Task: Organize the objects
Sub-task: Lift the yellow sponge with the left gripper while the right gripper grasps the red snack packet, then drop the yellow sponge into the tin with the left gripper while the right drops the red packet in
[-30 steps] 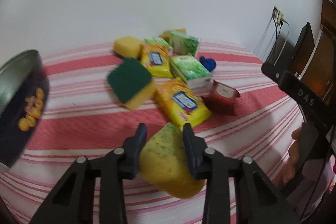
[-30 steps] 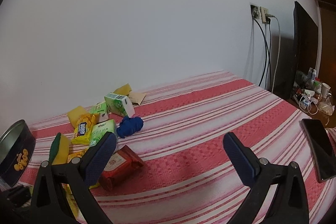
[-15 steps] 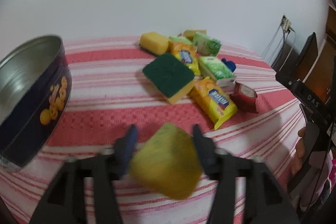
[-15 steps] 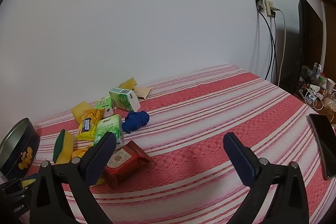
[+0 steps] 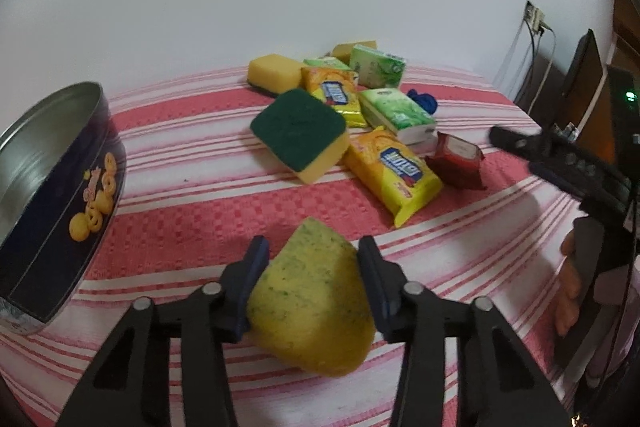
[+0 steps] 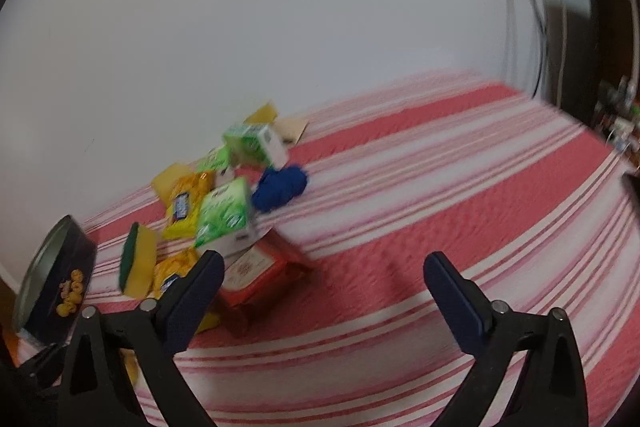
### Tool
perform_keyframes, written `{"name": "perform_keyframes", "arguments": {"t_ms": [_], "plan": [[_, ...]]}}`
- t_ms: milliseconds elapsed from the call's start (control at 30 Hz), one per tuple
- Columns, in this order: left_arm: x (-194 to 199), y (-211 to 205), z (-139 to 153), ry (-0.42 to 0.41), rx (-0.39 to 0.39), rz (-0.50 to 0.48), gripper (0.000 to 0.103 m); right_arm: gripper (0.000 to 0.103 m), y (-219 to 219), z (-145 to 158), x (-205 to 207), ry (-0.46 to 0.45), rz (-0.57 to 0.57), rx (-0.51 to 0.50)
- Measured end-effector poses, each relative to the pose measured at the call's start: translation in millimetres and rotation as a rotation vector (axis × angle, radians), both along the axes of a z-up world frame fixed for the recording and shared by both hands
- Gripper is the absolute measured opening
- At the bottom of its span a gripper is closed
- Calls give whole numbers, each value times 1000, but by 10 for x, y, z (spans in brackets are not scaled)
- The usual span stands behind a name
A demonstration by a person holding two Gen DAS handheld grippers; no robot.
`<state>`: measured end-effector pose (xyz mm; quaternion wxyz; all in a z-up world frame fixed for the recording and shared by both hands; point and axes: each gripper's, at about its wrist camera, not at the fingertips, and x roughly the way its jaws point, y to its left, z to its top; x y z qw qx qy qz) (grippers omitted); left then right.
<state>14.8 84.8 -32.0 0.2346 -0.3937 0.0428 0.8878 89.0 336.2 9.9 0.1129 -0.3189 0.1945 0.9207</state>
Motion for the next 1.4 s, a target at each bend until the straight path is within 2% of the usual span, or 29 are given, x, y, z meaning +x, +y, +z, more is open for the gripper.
{"name": "perform_keyframes", "arguments": {"t_ms": [33, 100, 200, 367, 567, 767, 967, 1067, 1200, 1333, 1400], "plan": [[13, -7, 15, 7, 8, -3, 33, 91, -44, -28, -40, -19, 16, -8], [29, -36, 43, 18, 33, -10, 29, 81, -112, -64, -100, -38, 26, -15], [4, -77, 45, 3, 65, -9, 27, 74, -205, -111, -223, -75, 43, -23], [-34, -114, 30, -26, 107, -14, 26, 72, -286, -154, -361, -107, 50, -27], [70, -38, 73, 13, 92, -58, 23, 40, -387, -160, -443, -126, 124, -1], [125, -15, 134, 54, 107, -93, 20, 39, -308, -149, -366, -70, 128, -58], [112, -170, 308, 98, 179, -45, 20, 39, -379, 66, -201, 55, 105, 40], [138, -279, 429, 149, 172, -18, 20, 39, -449, 136, -198, 103, 131, 68], [123, -515, 587, 198, 164, 32, 20, 39, -645, 220, -178, 130, 164, 103], [77, -817, 746, 248, 157, 95, 20, 39, -931, 325, -174, 161, 216, 59], [40, -993, 808, 268, 158, 129, 20, 39, -1190, 405, -214, 182, 258, 74]]}}
